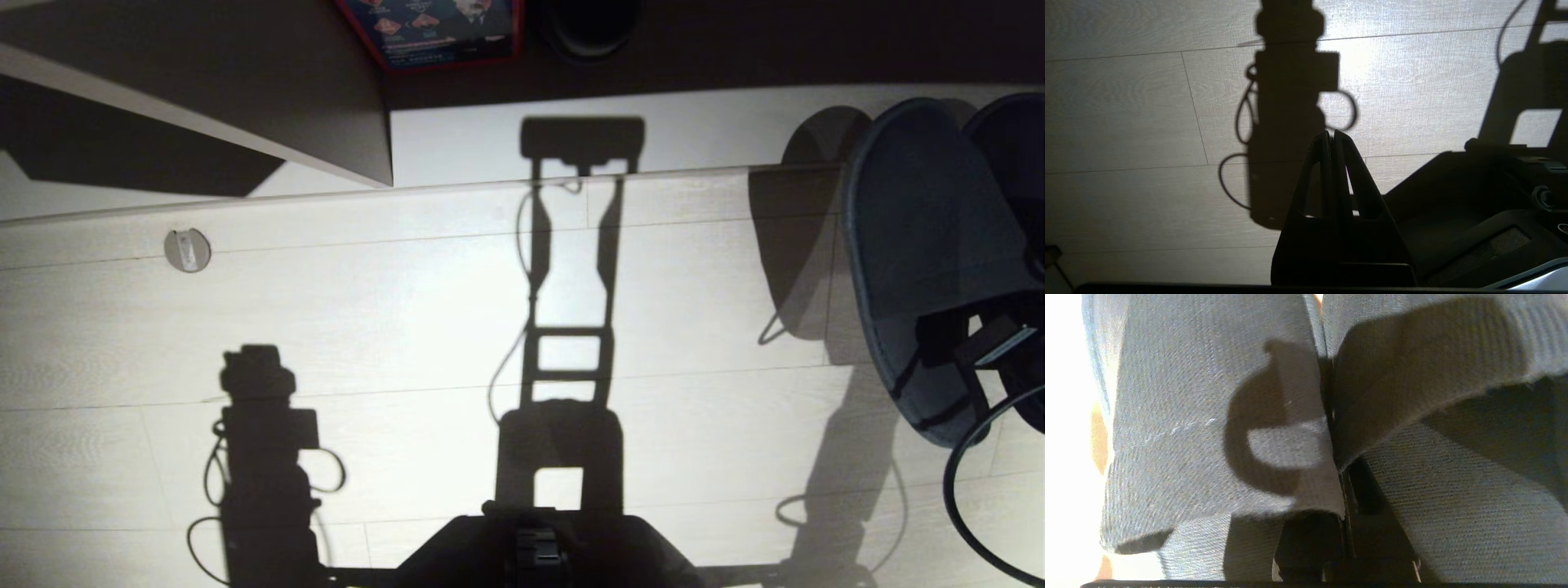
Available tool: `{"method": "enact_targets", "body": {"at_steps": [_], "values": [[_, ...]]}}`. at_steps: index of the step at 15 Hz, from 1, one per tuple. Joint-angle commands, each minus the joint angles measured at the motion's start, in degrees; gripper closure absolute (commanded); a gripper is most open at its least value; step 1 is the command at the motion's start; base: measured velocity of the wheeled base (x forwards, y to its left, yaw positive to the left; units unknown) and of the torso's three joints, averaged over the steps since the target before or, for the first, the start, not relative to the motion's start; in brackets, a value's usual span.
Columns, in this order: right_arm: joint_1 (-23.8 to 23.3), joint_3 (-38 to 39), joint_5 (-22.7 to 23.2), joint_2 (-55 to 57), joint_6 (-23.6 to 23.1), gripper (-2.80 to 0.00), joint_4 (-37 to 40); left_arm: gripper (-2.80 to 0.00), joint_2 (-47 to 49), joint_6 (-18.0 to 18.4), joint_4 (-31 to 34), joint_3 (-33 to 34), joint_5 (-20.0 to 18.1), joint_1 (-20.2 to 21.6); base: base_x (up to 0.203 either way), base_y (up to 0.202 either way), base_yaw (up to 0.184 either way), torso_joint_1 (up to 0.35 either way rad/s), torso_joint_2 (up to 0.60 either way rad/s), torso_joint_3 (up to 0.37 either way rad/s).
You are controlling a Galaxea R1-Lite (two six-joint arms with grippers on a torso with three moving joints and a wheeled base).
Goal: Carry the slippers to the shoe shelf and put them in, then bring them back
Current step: Place the slippers into the shoe cabinet
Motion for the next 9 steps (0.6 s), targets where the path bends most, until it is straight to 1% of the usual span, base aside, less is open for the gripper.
{"method": "enact_targets", "body": {"at_steps": [1, 6, 9], "values": [[-0.06, -4.35, -0.01, 3.49, -0.05, 0.00, -0.86, 0.00, -0.02, -0.02, -0.05, 0.00, 0.02, 0.01, 0.000, 0.000, 0.000, 0.000, 0.00, 0.000], [-0.14, -11.00, -0.38, 6.32, -0.05, 0.00, -1.25, 0.00, -0.02, -0.02, -0.05, 0.00, 0.02, 0.01, 0.000, 0.000, 0.000, 0.000, 0.00, 0.000], [-0.15, -12.84, -0.70, 8.03, -0.05, 0.00, -2.33, 0.00, -0.02, -0.02, -0.05, 0.00, -0.07, 0.01, 0.000, 0.000, 0.000, 0.000, 0.00, 0.000]]}}
